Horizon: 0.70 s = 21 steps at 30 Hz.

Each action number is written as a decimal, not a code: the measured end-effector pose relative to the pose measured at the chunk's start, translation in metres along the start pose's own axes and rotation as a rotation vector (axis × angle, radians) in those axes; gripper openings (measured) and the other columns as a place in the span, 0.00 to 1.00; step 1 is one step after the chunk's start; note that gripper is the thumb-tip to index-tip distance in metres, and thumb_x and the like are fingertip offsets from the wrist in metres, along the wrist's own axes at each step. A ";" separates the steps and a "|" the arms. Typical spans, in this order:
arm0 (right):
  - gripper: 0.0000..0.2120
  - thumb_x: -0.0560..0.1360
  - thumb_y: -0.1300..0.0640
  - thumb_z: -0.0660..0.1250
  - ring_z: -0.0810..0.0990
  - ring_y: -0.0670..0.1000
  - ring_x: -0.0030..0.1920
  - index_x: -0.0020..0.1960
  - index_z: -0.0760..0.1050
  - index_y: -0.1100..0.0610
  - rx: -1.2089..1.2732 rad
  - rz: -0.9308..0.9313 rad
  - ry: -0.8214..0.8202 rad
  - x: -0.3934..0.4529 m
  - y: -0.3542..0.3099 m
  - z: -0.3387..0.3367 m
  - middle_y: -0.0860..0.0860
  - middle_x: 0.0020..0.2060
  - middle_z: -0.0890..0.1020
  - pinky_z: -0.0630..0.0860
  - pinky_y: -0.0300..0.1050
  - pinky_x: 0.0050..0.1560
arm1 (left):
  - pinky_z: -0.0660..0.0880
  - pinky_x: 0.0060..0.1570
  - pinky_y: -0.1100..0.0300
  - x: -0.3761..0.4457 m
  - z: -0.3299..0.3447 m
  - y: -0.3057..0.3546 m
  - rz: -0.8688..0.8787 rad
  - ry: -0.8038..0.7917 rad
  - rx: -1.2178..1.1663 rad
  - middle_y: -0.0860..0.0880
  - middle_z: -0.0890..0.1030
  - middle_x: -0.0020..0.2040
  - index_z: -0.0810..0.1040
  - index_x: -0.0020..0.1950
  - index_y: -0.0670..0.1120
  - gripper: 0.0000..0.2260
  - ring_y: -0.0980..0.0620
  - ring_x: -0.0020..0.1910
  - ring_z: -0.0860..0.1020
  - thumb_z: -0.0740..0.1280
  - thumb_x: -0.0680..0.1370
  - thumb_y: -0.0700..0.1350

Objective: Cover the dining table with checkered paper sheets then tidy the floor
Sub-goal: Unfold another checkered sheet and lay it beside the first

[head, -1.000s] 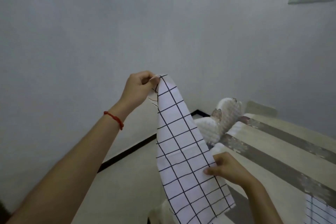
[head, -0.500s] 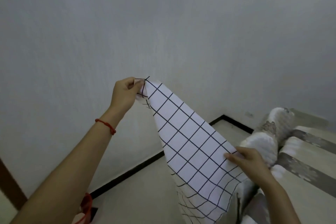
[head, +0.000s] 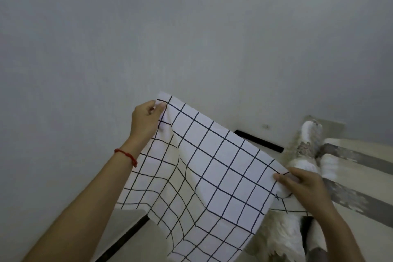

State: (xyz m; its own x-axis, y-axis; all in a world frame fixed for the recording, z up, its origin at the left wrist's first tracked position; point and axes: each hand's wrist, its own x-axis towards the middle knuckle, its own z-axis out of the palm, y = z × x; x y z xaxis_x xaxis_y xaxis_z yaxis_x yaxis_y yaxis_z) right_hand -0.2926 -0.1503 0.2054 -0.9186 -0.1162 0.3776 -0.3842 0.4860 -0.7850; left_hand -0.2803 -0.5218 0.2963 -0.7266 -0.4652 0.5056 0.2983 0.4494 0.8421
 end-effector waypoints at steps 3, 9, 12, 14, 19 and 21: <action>0.10 0.68 0.61 0.74 0.68 0.42 0.23 0.32 0.78 0.65 -0.012 0.023 0.077 0.029 0.007 -0.003 0.46 0.20 0.72 0.63 0.31 0.25 | 0.68 0.41 0.57 0.033 0.034 -0.020 0.034 -0.053 0.016 0.42 0.75 0.37 0.76 0.43 0.32 0.16 0.50 0.38 0.71 0.63 0.77 0.46; 0.16 0.66 0.58 0.75 0.64 0.42 0.21 0.24 0.73 0.57 -0.035 0.132 0.108 0.070 0.030 -0.023 0.45 0.18 0.68 0.61 0.34 0.25 | 0.68 0.39 0.58 0.087 0.110 -0.049 0.053 -0.164 0.022 0.42 0.76 0.36 0.77 0.41 0.34 0.16 0.50 0.38 0.72 0.64 0.77 0.47; 0.21 0.67 0.58 0.75 0.59 0.44 0.22 0.23 0.67 0.58 -0.086 0.206 0.118 0.077 0.044 -0.041 0.45 0.20 0.62 0.58 0.37 0.26 | 0.69 0.36 0.60 0.104 0.153 -0.061 0.058 -0.252 0.001 0.45 0.76 0.34 0.77 0.39 0.35 0.15 0.51 0.35 0.72 0.64 0.77 0.47; 0.20 0.66 0.58 0.75 0.59 0.43 0.22 0.22 0.69 0.55 -0.121 0.267 0.130 0.076 0.052 -0.053 0.45 0.19 0.62 0.58 0.36 0.25 | 0.68 0.34 0.60 0.115 0.186 -0.068 0.060 -0.327 -0.028 0.46 0.74 0.32 0.75 0.38 0.34 0.17 0.52 0.34 0.70 0.65 0.77 0.48; 0.19 0.66 0.57 0.76 0.60 0.42 0.21 0.22 0.70 0.54 -0.183 0.467 0.200 0.067 0.069 -0.085 0.45 0.18 0.64 0.59 0.40 0.30 | 0.66 0.34 0.60 0.133 0.290 -0.074 0.107 -0.529 -0.120 0.44 0.74 0.33 0.74 0.38 0.32 0.18 0.52 0.35 0.70 0.65 0.76 0.48; 0.22 0.66 0.57 0.76 0.60 0.42 0.21 0.22 0.67 0.54 -0.226 0.545 0.238 0.061 0.073 -0.092 0.44 0.18 0.63 0.58 0.40 0.29 | 0.67 0.36 0.59 0.134 0.334 -0.074 0.123 -0.630 -0.163 0.44 0.74 0.35 0.75 0.39 0.31 0.18 0.52 0.36 0.70 0.65 0.76 0.48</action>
State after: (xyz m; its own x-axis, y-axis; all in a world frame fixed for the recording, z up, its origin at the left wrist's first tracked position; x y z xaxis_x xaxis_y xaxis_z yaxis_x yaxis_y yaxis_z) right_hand -0.3680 -0.0419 0.2158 -0.9212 0.3822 0.0728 0.1852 0.5953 -0.7819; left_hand -0.6063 -0.3624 0.2390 -0.8897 0.1390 0.4349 0.4558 0.3266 0.8280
